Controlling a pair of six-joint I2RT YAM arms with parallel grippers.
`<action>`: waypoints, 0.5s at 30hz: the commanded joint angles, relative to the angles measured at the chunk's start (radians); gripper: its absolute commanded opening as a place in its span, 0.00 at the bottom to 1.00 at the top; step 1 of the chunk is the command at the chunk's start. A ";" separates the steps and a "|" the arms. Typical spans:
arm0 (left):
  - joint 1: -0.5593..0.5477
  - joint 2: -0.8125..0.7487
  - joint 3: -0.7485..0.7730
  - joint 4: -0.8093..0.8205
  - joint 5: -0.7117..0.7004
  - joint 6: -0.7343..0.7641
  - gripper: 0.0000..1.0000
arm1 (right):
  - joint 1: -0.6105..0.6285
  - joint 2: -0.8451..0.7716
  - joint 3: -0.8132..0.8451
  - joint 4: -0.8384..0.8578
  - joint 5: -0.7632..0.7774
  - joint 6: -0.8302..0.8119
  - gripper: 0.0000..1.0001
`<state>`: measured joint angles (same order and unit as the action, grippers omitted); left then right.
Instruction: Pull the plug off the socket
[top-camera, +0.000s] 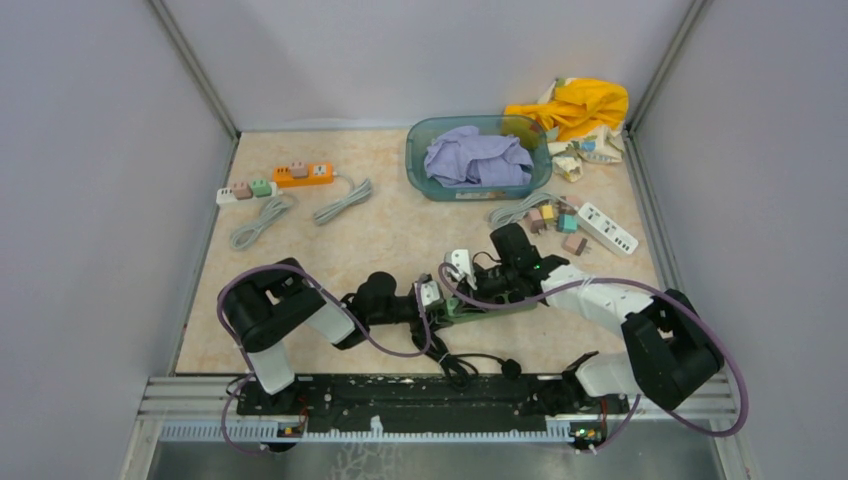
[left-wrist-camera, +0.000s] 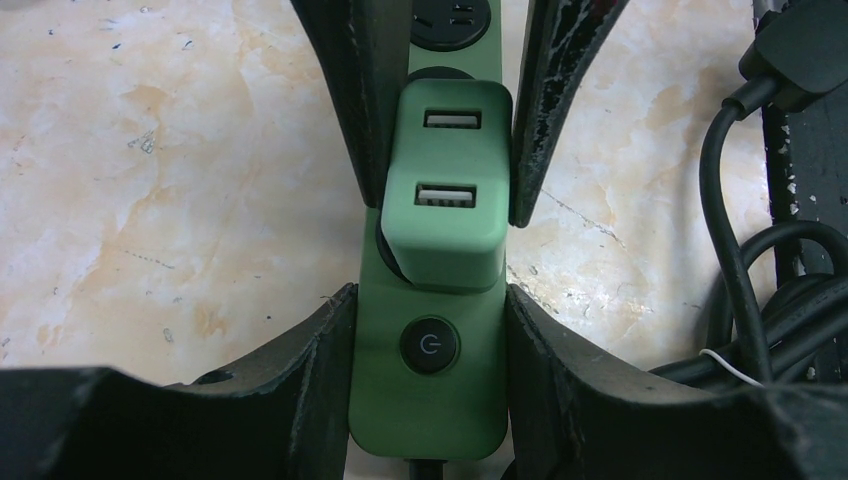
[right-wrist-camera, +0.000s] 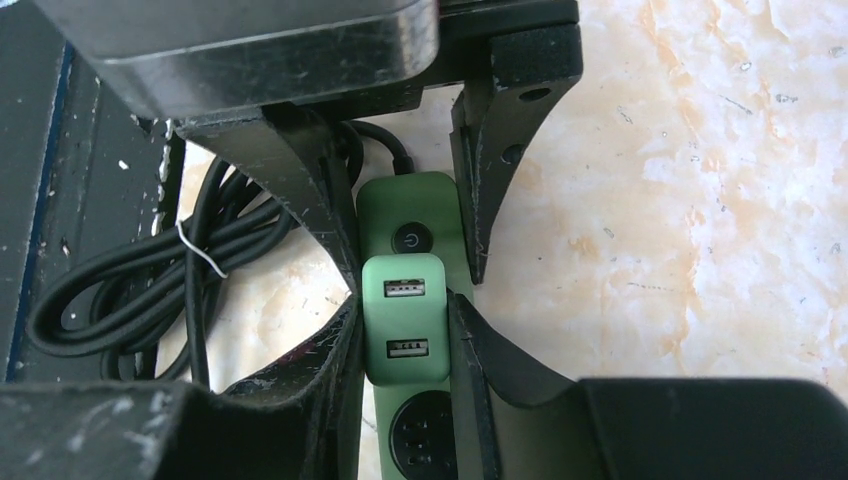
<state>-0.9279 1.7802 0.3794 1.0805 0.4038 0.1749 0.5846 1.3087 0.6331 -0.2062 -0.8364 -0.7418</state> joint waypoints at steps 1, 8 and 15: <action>0.000 0.031 -0.015 -0.109 -0.016 -0.010 0.02 | 0.020 -0.049 0.046 0.217 -0.014 0.140 0.00; -0.001 0.031 -0.017 -0.112 -0.013 -0.007 0.02 | -0.040 -0.065 0.064 0.126 0.018 0.053 0.00; -0.001 0.026 -0.017 -0.112 -0.012 -0.006 0.02 | -0.024 -0.054 0.076 0.022 -0.123 -0.060 0.00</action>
<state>-0.9279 1.7805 0.3801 1.0798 0.4088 0.1741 0.5640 1.3060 0.6353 -0.2298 -0.8436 -0.7502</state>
